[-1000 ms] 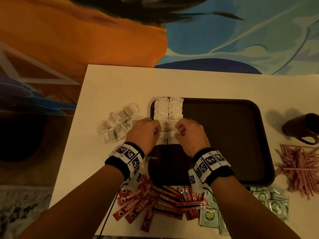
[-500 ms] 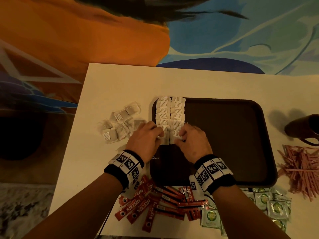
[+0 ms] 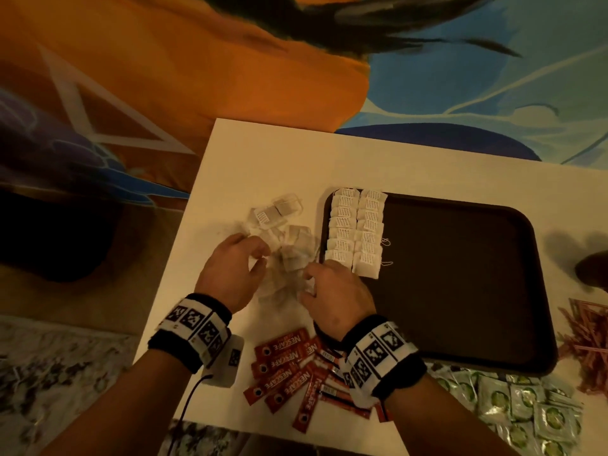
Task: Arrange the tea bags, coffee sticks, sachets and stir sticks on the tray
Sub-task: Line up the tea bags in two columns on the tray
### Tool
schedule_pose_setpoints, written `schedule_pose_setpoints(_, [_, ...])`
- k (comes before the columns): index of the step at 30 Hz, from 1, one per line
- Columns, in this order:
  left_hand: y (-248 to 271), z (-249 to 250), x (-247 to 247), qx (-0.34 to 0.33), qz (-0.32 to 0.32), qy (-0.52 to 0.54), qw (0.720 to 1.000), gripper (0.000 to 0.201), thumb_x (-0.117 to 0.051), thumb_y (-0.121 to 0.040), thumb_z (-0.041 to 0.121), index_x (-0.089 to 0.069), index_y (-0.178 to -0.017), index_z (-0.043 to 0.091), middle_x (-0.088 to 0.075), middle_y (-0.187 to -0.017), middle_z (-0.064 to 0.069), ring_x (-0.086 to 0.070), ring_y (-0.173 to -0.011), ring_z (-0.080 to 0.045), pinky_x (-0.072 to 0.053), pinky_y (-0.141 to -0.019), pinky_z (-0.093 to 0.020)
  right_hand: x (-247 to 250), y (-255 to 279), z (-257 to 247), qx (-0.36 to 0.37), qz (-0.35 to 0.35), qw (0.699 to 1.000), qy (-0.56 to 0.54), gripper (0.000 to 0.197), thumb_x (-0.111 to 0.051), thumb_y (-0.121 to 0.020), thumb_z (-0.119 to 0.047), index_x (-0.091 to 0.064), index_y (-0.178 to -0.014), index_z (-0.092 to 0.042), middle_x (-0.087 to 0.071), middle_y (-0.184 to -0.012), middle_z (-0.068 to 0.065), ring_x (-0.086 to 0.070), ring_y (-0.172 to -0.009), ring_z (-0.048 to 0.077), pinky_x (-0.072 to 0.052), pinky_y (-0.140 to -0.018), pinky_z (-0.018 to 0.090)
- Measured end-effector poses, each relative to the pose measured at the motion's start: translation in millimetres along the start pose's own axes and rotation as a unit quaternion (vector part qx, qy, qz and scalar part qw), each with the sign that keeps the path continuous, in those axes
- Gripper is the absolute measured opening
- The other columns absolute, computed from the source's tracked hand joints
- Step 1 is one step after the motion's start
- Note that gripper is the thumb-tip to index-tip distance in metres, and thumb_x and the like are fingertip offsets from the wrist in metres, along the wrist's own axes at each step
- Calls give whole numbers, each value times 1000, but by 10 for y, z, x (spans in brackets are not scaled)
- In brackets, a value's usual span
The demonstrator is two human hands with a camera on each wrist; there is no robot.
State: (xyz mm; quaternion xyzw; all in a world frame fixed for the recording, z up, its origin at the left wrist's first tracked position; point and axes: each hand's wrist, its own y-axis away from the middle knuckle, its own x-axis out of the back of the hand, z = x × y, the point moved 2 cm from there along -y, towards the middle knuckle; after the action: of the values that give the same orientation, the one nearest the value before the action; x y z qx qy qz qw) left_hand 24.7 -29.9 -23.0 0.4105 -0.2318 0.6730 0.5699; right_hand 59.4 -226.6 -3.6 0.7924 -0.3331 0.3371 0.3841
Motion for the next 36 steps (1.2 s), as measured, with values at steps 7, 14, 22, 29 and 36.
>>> schedule_pose_setpoints(7, [282,-222,-15,35,-21,6,999,16,-70,-88,15,-70,-98,28,-60,-94,8,-54,-82,-15,-51,-79,-34,-267,-39,-75,-19,11,990,137,36,-69,-93,-35,-62,-121,-13,-48,-128,8,-44,-122,26,-51,-94,38])
schedule_pose_setpoints(14, [455,-190,-110,38,-52,25,998,17,-65,-91,18,-70,-100,31,-60,-99,7,-58,-90,-15,-50,-80,-31,-320,-104,-46,-22,16,993,117,31,-74,-89,-37,-64,-113,-20,-44,-126,5,-40,-121,25,-51,-97,39])
schedule_pose_setpoints(22, [454,-23,-148,4,-95,116,989,36,-76,-88,40,-62,-120,31,-62,-109,11,-57,-89,-8,-41,-71,-16,-124,-148,-21,-29,21,992,-122,28,-81,-84,-17,-58,-86,-34,-61,-78,-13,-62,-73,8,-51,-67,25])
schedule_pose_setpoints(29, [387,71,-86,-7,-84,210,974,16,-75,-90,34,-69,-104,31,-70,-93,9,-64,-90,-8,-53,-81,-34,21,-110,-79,36,-16,979,-202,46,-79,-84,-11,-54,-113,-36,-68,-92,-7,-67,-81,8,-58,-74,30])
schedule_pose_setpoints(36, [409,61,-26,-9,-117,231,966,18,-78,-87,42,-66,-97,33,-70,-93,14,-65,-90,-3,-47,-71,-15,177,-20,-36,36,-5,963,-269,42,-84,-82,-10,-62,-110,-32,-75,-87,-5,-69,-77,7,-58,-77,26])
